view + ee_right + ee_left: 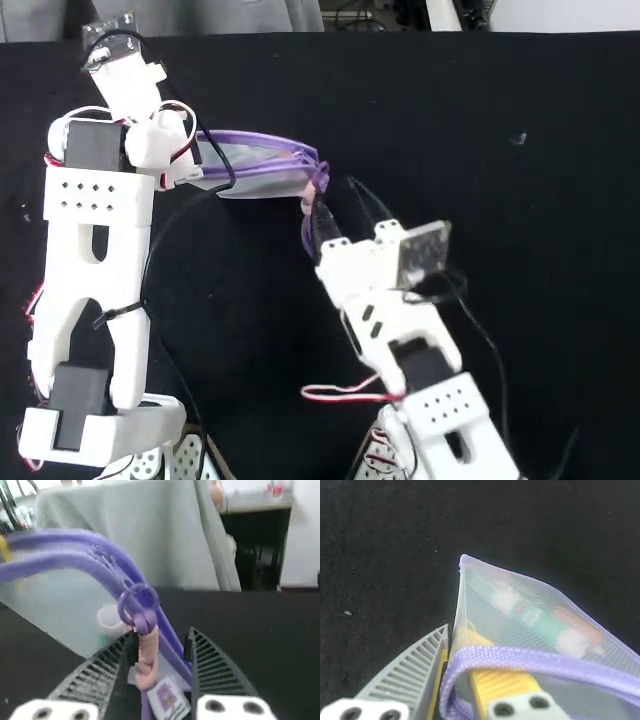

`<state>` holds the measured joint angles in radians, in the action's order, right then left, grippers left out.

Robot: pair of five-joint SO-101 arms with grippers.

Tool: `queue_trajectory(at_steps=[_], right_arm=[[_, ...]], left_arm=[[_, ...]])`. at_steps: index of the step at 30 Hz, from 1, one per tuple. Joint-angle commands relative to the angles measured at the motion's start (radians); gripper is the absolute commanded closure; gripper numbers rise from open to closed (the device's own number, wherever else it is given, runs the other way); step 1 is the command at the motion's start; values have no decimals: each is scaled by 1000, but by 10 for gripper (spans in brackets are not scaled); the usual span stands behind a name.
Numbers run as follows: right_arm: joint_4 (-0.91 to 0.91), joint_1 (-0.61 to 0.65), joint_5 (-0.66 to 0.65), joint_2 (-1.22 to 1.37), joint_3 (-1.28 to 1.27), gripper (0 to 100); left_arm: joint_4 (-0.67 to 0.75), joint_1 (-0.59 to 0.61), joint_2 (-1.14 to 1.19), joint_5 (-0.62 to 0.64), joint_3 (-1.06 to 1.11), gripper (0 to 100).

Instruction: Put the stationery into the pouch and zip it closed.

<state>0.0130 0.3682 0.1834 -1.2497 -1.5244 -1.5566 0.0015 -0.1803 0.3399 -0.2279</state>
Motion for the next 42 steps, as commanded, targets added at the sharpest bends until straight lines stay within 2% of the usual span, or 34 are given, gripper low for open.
queue_trajectory(at_steps=[1, 5, 11, 14, 17, 26, 33, 39, 42], right_arm=[[-25, -15, 11, 170, 122, 850], [-26, -18, 9, 268, 186, 850], [-110, -6, 3, 268, 188, 850], [-107, -3, -51, 268, 186, 851], [-104, -6, -66, 268, 185, 907], [141, -5, -103, 266, 320, 986], [180, -5, -103, 266, 338, 987], [181, -11, -103, 268, 341, 987], [210, -12, -103, 269, 361, 987]], left_arm=[[12, 8, -6, 8, 4, 970], [11, 8, -6, 8, 4, 970], [11, 8, -3, 8, 5, 970], [11, 8, 0, 8, 5, 970], [11, 8, 0, 8, 5, 970], [15, 8, 0, 8, 5, 970], [14, 7, -8, 8, -5, 969], [15, -107, -11, 8, -8, 830], [11, -166, -28, 8, -44, 816]])
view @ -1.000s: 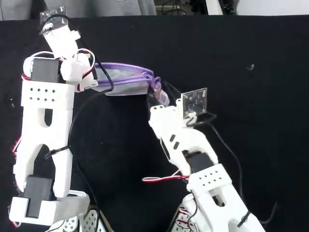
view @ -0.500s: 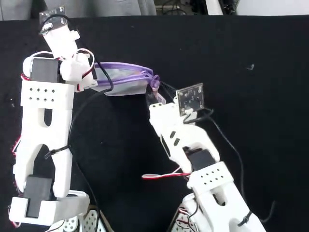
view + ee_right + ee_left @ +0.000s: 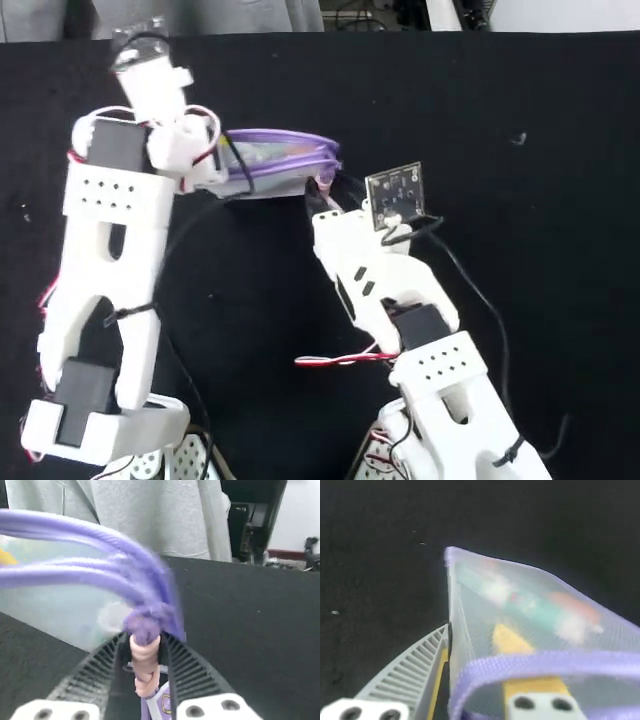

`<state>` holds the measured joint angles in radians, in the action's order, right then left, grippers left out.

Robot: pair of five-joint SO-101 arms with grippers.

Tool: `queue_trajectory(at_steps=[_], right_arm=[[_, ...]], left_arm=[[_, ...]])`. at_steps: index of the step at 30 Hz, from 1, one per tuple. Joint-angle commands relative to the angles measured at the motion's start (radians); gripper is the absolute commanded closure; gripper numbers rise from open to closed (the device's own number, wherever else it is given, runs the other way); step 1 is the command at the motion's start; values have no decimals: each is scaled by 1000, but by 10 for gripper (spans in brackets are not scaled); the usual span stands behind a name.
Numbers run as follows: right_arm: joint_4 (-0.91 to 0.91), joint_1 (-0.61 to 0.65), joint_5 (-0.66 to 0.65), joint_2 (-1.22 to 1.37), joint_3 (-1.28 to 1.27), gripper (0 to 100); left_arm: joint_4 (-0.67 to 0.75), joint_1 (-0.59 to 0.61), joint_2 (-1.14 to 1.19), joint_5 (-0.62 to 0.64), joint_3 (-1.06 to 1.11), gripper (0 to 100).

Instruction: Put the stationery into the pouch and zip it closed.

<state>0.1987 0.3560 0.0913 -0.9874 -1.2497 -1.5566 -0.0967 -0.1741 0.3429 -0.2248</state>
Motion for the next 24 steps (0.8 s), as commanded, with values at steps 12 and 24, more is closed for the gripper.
queue_trajectory(at_steps=[12, 24], right_arm=[[279, -80, -11, 7, 291, 987], [569, -74, -169, 275, 762, 987]], left_arm=[[181, -136, -339, -97, -99, 815], [137, -130, -577, -166, -21, 815]])
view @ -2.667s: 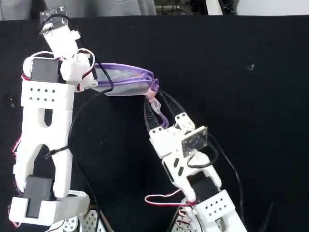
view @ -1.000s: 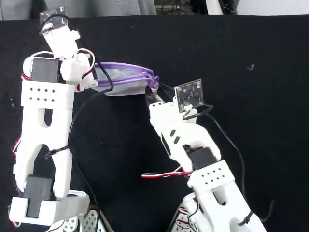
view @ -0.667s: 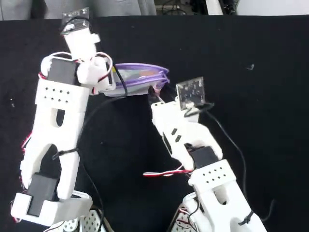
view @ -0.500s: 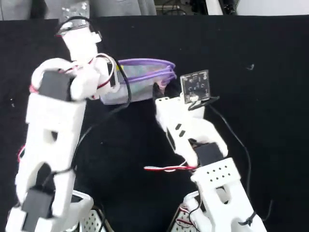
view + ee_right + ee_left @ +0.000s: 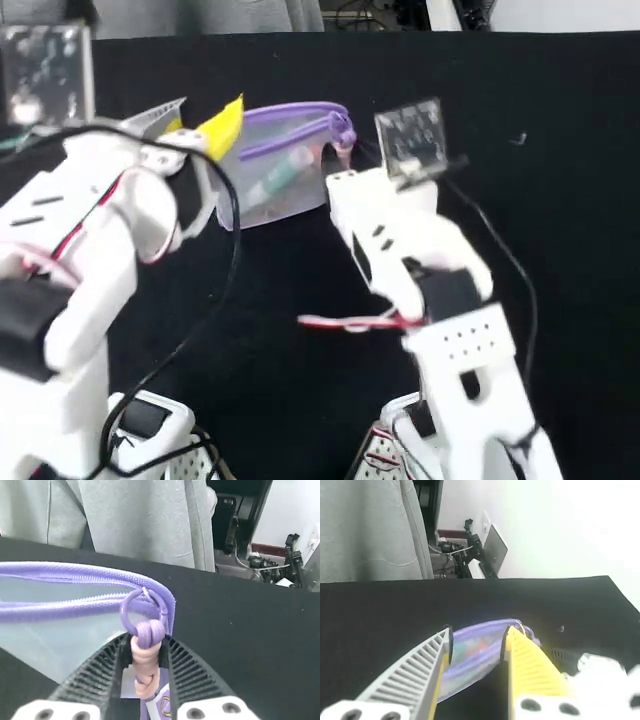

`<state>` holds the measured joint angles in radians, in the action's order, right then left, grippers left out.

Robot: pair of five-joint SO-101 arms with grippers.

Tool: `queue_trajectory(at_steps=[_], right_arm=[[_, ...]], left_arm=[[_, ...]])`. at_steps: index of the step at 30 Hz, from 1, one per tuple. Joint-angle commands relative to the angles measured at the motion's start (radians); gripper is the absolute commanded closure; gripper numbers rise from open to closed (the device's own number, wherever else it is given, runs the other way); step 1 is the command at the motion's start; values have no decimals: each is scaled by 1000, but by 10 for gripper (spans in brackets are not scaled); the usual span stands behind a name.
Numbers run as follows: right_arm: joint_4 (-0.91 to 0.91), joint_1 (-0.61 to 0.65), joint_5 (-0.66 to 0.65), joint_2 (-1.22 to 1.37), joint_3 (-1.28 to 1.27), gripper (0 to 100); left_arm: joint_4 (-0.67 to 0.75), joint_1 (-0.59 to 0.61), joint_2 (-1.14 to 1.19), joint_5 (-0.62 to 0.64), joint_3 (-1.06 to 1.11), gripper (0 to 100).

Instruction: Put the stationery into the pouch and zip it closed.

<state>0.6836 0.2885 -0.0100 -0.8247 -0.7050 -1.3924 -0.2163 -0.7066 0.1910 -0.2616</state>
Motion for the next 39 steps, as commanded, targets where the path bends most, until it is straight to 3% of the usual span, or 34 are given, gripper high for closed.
queue_trajectory(at_steps=[1, 7, 10, 13, 22, 28, 33, 39], right_arm=[[130, -6, -92, 171, 292, 987], [407, -21, -193, 475, 762, 987], [491, -57, -212, 598, 960, 987], [539, -120, -212, 707, 1113, 987], [582, -361, -269, 940, 1360, 987], [677, -450, -445, 983, 1389, 987], [864, -456, -663, 981, 1389, 987], [1016, -456, -697, 958, 1461, 987]], left_arm=[[-34, -10, -61, -14, 48, 815], [-12, 30, -186, -15, 315, 813], [71, 70, -264, -15, 476, 813], [186, 119, -358, -9, 664, 813], [479, 117, -663, -14, 1119, 812], [514, 85, -683, -14, 1184, 812], [509, 18, -640, -14, 1185, 812], [509, 10, -612, -14, 1187, 812]])
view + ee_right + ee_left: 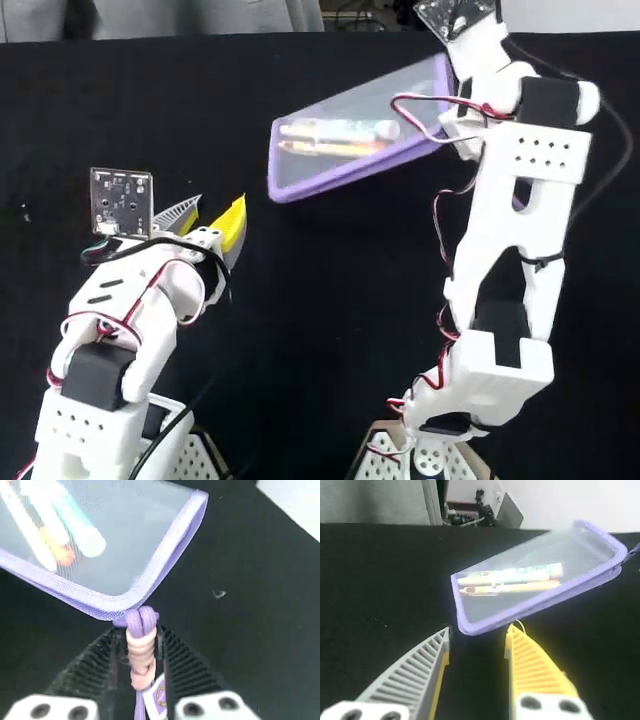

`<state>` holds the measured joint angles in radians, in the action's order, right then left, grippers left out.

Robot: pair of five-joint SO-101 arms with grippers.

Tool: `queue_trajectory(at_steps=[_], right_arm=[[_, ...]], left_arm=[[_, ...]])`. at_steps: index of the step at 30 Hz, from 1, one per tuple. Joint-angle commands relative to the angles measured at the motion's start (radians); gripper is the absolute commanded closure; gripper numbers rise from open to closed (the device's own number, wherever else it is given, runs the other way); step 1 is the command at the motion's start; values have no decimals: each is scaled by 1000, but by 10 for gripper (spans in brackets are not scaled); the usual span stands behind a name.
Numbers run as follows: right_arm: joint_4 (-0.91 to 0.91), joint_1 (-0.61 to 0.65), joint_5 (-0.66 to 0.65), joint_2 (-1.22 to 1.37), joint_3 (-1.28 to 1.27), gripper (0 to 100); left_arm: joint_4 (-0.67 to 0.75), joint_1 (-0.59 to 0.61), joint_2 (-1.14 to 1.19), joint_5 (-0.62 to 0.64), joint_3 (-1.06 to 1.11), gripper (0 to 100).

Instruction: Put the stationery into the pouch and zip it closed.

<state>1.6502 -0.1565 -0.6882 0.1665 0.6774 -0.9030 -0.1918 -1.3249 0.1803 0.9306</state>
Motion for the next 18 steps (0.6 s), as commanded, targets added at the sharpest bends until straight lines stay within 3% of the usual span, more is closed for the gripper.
queue_trajectory(at_steps=[1, 8, 13, 18], right_arm=[[69, -11, -20, -41, 88, 987], [112, -2, -12, -145, 24, 987], [110, 57, -12, -280, -145, 987], [109, 163, -12, -463, -329, 987]], left_arm=[[18, -15, 6, -3, -1, 812], [26, -25, -3, -5, 31, 811], [20, -148, -3, -107, 51, 811], [20, -225, -3, -124, 65, 807]])
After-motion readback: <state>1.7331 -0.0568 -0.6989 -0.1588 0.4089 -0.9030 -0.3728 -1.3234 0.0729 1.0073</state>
